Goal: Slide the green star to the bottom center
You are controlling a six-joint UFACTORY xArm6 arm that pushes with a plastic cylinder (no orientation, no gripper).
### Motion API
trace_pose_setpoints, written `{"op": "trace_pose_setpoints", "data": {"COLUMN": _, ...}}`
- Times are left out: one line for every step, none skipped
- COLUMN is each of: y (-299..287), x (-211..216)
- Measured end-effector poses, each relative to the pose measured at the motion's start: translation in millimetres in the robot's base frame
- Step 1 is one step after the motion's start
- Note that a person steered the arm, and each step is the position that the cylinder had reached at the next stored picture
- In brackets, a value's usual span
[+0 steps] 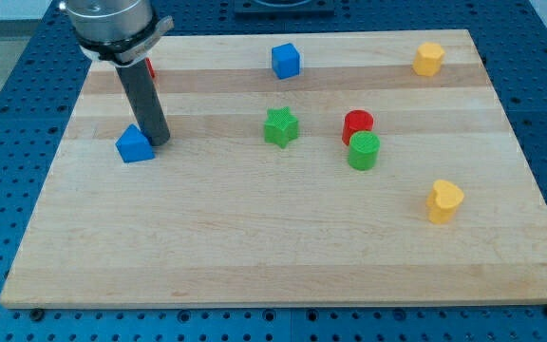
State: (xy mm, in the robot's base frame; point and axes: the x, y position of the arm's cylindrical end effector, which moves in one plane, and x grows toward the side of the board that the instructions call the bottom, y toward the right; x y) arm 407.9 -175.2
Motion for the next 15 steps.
{"op": "trace_pose_setpoints", "data": {"y": -12.7, "x": 0.0}}
{"op": "trace_pose_setpoints", "data": {"y": -14.4, "x": 0.0}}
{"op": "trace_pose_setpoints", "data": {"y": -14.8, "x": 0.0}}
{"op": "trace_pose_setpoints", "data": {"y": 14.8, "x": 0.0}}
{"op": "trace_pose_setpoints", "data": {"y": 35.7, "x": 0.0}}
{"op": "trace_pose_setpoints", "data": {"y": 37.2, "x": 0.0}}
{"op": "trace_pose_setpoints", "data": {"y": 37.2, "x": -10.1}}
{"op": "trace_pose_setpoints", "data": {"y": 46.1, "x": -74.8}}
{"op": "trace_pose_setpoints", "data": {"y": 110.7, "x": -72.8}}
{"op": "trace_pose_setpoints", "data": {"y": 117.7, "x": -71.5}}
{"op": "trace_pose_setpoints", "data": {"y": 117.7, "x": -71.5}}
{"op": "trace_pose_setpoints", "data": {"y": 161.0, "x": -61.8}}
{"op": "trace_pose_setpoints", "data": {"y": 169.2, "x": -42.0}}
{"op": "trace_pose_setpoints", "data": {"y": 168.1, "x": -28.2}}
{"op": "trace_pose_setpoints", "data": {"y": 159.9, "x": 8.6}}
